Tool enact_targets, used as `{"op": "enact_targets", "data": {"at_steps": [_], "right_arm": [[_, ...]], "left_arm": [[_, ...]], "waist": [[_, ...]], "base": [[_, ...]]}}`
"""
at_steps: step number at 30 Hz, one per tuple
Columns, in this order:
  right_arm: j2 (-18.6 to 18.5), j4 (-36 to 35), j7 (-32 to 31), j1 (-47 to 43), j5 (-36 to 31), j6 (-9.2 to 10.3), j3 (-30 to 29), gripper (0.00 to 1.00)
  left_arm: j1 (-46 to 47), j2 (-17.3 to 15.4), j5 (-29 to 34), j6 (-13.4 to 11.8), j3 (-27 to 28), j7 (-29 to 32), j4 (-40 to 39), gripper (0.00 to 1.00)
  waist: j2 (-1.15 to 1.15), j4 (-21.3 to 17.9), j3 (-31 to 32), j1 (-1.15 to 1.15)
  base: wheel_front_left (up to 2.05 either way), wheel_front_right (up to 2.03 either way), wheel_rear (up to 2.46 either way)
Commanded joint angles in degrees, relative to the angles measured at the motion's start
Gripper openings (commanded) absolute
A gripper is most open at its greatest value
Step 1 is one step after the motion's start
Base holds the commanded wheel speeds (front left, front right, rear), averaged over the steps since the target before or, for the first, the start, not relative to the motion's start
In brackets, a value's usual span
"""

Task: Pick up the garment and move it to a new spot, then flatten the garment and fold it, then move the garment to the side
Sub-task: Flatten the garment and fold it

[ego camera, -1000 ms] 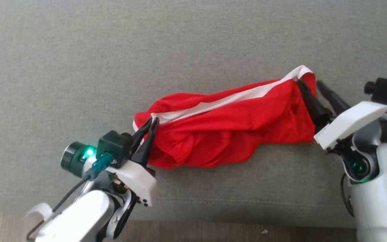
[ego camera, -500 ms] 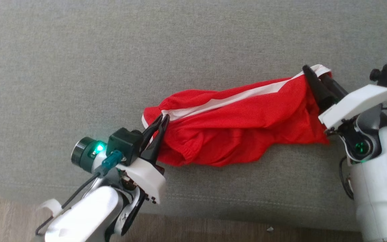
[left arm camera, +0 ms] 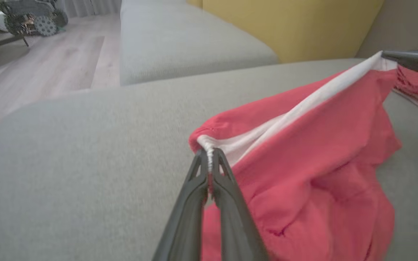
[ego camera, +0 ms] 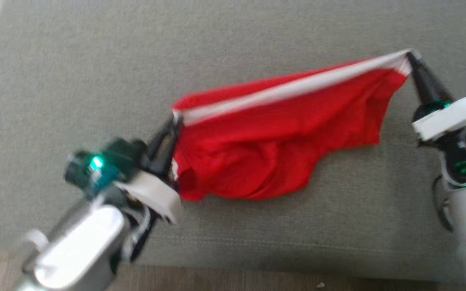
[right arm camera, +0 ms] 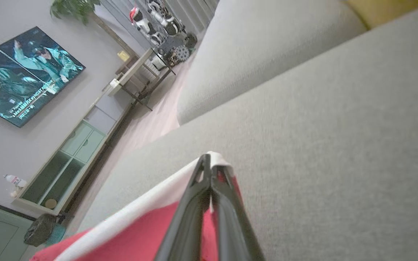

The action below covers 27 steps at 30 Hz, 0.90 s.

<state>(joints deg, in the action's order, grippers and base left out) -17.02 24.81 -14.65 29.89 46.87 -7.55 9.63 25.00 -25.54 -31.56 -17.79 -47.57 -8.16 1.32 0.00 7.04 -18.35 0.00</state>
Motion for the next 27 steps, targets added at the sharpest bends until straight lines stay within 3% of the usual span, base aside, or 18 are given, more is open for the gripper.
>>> {"op": "enact_targets", "data": {"at_steps": [1,5,7,10,15,18,22,27], "right_arm": [[-1.6,-3.6,0.5,0.7,0.9,0.06,0.0,0.00],[-3.8,-5.4,-0.1,6.4,1.2,0.06,-2.1,0.00],[-4.2,-4.8,0.5,11.5,0.2,0.06,-3.0,0.00],[-4.3,-2.6,3.1,21.2,-2.5,0.06,-3.6,0.00],[-4.1,0.2,8.6,33.4,-5.7,0.06,-3.6,0.00],[-4.4,0.6,10.6,38.3,-6.6,0.06,-2.5,0.00],[-5.6,-1.3,11.9,37.2,-4.9,0.06,-0.9,0.00],[-8.0,-5.6,11.7,24.5,-1.9,0.06,1.8,0.00]], "left_arm": [[5.1,-2.5,-0.6,0.9,3.9,-0.6,-1.8,0.00],[14.0,-3.2,-3.2,5.5,7.8,0.0,-1.0,0.00],[20.1,-2.2,-6.1,9.2,9.6,1.1,1.2,0.00],[31.7,0.1,-7.6,12.9,12.6,0.9,7.1,0.00],[46.6,3.9,-5.4,15.1,15.1,-3.6,15.4,0.00],[52.6,6.3,-4.1,17.8,15.3,-5.6,20.0,0.00],[51.2,7.8,-3.3,21.2,14.4,-6.6,24.1,0.00],[39.2,7.8,-3.1,23.6,12.7,-6.8,24.9,0.00]], "waist": [[0.00,-1.4,1.3,0.00],[0.00,-3.1,1.1,0.00],[0.00,-3.6,0.1,0.00],[0.00,-4.4,-2.4,0.00],[0.00,-5.3,-5.5,0.00],[0.00,-5.4,-7.0,0.00],[0.00,-5.6,-7.3,0.00],[0.00,-5.8,-6.6,0.00]], "base": [[0.00,0.00,0.00],[0.00,0.00,0.00],[0.00,0.00,0.00],[0.00,0.00,0.00],[0.00,0.00,0.00],[0.00,0.00,0.00],[0.00,0.00,0.00],[0.00,0.00,0.00]]}}
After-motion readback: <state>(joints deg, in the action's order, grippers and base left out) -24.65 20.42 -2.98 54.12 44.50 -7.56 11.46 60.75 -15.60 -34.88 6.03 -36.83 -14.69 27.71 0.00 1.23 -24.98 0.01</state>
